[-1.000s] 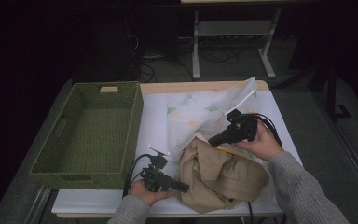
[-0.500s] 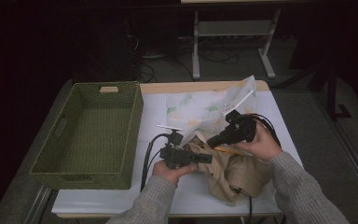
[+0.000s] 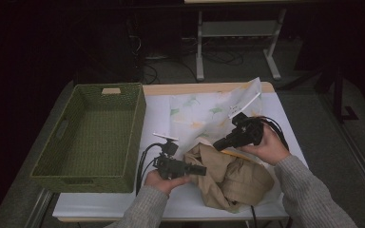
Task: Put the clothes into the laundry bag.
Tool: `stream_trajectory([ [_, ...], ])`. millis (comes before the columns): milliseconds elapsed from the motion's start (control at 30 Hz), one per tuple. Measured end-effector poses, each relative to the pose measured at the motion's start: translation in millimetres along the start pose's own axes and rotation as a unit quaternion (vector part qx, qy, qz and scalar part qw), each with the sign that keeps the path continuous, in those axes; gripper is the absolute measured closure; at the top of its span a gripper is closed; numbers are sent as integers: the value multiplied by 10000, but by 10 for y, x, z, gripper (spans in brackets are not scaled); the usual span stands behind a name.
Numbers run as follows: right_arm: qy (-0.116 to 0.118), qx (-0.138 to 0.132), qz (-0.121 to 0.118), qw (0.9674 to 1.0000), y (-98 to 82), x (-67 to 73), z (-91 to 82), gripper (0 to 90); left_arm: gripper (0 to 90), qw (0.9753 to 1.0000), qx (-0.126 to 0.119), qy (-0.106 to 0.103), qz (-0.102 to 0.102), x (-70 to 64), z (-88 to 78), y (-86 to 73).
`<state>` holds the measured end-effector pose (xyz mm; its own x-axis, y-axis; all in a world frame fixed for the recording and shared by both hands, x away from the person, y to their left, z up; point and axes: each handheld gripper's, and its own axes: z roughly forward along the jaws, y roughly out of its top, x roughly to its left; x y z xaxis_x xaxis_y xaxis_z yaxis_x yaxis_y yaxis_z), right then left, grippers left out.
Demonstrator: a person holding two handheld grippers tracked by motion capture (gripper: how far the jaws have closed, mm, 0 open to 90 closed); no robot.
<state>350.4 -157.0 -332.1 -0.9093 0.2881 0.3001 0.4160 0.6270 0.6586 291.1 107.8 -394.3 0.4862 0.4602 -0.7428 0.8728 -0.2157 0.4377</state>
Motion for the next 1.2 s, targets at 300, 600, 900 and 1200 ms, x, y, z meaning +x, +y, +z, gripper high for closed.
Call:
stream_trajectory([
  [300,47,49,-7,10000,27,-16,84,886,785,9996,-192,-93,175,-58,-206,15],
  [600,107,-44,63,9999,0,-34,81,886,831,9990,-189,-142,376,-200,-140,138],
  [900,163,-218,26,9996,30,7,43,886,825,9994,202,-211,206,-149,468,201],
  [1200,117,-342,117,9993,-23,-31,-47,887,853,9943,-363,-853,518,-258,270,293],
])
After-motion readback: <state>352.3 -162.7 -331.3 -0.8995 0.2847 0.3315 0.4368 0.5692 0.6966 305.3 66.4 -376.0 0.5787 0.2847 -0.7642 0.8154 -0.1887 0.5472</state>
